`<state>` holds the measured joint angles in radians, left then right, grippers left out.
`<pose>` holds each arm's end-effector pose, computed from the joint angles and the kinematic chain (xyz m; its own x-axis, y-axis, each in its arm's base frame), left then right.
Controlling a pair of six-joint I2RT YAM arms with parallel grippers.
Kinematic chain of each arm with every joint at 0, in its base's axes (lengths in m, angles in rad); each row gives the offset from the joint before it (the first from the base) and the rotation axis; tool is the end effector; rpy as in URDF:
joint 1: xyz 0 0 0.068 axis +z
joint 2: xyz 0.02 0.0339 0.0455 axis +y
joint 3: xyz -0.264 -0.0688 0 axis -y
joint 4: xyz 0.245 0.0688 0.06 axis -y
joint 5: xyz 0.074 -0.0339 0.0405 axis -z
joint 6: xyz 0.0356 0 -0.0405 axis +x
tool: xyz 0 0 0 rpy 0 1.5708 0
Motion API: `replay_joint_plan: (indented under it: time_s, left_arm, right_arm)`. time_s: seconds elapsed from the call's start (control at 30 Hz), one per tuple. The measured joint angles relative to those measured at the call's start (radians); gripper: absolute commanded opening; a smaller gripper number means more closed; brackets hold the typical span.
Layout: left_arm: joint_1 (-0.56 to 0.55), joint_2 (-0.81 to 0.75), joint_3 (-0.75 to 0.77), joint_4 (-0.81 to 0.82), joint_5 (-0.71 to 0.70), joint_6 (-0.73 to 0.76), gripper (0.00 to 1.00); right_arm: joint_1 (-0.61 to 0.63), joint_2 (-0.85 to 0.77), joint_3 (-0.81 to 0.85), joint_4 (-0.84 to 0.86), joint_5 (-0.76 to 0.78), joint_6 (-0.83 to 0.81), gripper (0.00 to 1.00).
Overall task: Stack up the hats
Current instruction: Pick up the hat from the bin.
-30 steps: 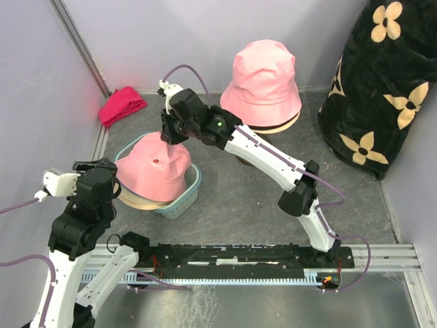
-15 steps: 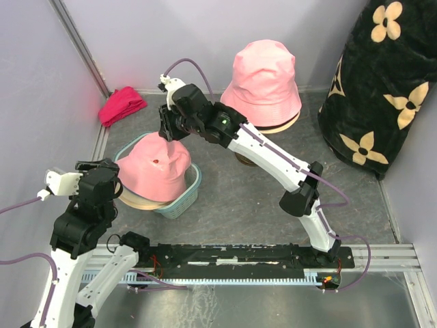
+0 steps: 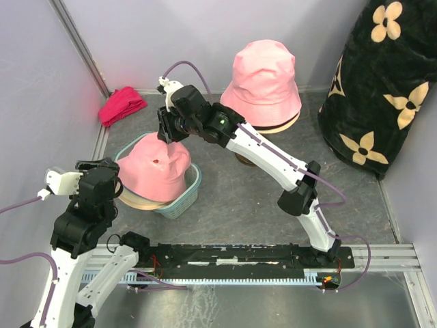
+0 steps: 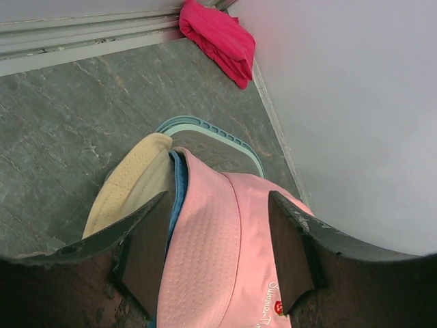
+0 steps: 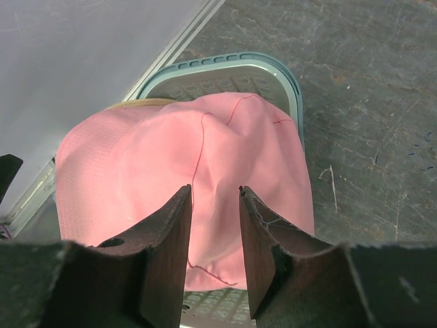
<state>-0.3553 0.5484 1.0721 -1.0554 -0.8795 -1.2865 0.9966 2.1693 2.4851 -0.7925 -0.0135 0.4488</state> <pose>0.0660 0.0048 0.3766 0.2514 -0.7460 -0.6167 -0.5687 0.4017 -0.7178 0.2605 0.4036 0.4144 -0.5916 -0.1158 -0.7978 -0.6541 0.6474 0.3911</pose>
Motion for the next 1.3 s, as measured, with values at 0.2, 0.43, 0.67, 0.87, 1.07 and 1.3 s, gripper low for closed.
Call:
replay_joint_plan:
  time_s: [0.2, 0.43, 0.67, 0.87, 1.07, 1.3]
  left_arm:
    - [0.0, 0.002, 0.0, 0.011, 0.0, 0.0, 0.65]
    - [0.0, 0.002, -0.013, 0.018, 0.001, 0.0, 0.65]
    - [0.0, 0.002, -0.016, 0.018, 0.003, 0.0, 0.65]
    - [0.0, 0.006, -0.019, 0.028, 0.014, 0.0, 0.65]
    - [0.0, 0.021, -0.019, 0.041, 0.018, 0.0, 0.65]
    - [0.0, 0.03, -0.019, 0.065, 0.025, 0.0, 0.65]
  right_arm:
    - [0.001, 0.039, 0.008, -0.006, -0.017, 0.008, 0.37]
    - [0.003, 0.054, 0.008, -0.017, -0.019, 0.021, 0.06]
    - [0.005, 0.047, -0.016, 0.013, 0.017, 0.016, 0.01]
    - [0.005, 0.02, -0.023, 0.034, 0.043, -0.002, 0.01]
    - [0.005, -0.007, -0.02, 0.036, 0.054, -0.02, 0.01]
    - [0.005, -0.034, -0.015, 0.054, 0.06, -0.04, 0.01]
